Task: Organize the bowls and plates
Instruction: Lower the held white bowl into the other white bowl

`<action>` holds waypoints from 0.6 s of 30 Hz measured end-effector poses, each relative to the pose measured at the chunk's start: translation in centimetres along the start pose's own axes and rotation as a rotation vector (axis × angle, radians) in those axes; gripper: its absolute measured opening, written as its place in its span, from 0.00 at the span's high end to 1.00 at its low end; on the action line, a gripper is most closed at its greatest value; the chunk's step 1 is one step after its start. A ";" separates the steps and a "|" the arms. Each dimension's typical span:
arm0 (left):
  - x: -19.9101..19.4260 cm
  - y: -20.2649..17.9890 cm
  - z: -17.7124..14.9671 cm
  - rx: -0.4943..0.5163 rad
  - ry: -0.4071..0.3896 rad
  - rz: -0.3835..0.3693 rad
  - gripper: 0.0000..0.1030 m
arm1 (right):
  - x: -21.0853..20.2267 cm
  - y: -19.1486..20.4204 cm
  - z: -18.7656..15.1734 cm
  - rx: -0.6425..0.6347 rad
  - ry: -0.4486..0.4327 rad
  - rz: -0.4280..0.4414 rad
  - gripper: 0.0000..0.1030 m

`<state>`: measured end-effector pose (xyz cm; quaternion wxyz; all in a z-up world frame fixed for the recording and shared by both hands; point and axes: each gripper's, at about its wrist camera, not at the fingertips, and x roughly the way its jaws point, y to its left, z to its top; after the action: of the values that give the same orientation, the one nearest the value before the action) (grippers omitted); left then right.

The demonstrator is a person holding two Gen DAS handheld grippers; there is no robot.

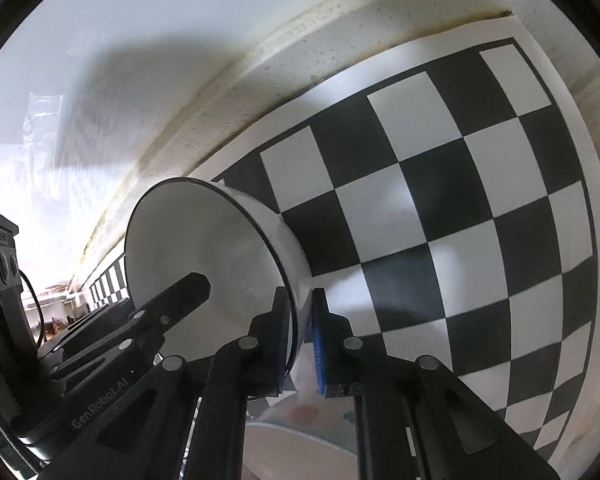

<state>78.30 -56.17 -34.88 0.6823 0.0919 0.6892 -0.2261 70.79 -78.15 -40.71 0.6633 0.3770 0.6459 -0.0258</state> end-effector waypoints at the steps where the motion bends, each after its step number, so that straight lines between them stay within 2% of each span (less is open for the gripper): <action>1: -0.4 -0.3 -0.2 0.001 -0.006 0.000 0.76 | -0.4 0.1 -0.2 -0.005 -0.003 0.000 0.88; 10: -4.8 -1.0 -2.9 0.022 -0.069 -0.028 0.76 | -4.4 2.9 -3.6 -0.071 -0.068 -0.006 0.88; 18: -10.8 -2.7 -9.6 0.099 -0.161 -0.037 0.76 | -8.5 3.9 -10.7 -0.079 -0.130 0.036 0.88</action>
<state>69.09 -52.42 -24.08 0.7258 0.0943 0.6215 -0.2792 62.46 -73.57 -30.16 0.7188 0.3595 0.5950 -0.0128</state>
